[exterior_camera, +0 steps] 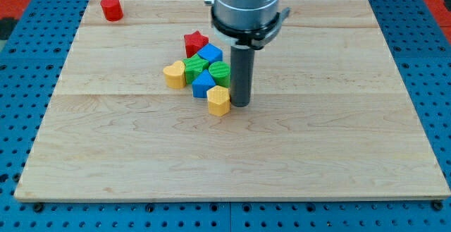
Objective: Push the red circle slightly down
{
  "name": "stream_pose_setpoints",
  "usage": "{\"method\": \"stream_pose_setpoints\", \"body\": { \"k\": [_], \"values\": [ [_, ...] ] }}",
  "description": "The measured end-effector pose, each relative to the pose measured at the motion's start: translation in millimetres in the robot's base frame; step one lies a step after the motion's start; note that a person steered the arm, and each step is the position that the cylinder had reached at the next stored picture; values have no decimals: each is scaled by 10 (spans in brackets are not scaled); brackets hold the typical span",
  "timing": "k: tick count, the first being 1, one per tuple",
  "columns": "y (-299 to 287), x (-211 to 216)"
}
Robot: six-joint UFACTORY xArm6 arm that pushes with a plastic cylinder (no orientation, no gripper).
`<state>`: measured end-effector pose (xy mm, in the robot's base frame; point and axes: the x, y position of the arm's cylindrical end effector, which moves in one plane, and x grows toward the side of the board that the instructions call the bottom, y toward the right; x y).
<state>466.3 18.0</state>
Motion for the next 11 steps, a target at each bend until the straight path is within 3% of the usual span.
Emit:
{"method": "stream_pose_setpoints", "body": {
  "k": [1,2,3,4,5,6,8,10,11],
  "values": [
    [306,499],
    [116,431],
    [134,78],
    [-646,634],
    [-1055,624],
    [-1793,161],
    [-3227,-1412],
    [-2803,-2690],
    [-2129,-2557]
  ]
}}
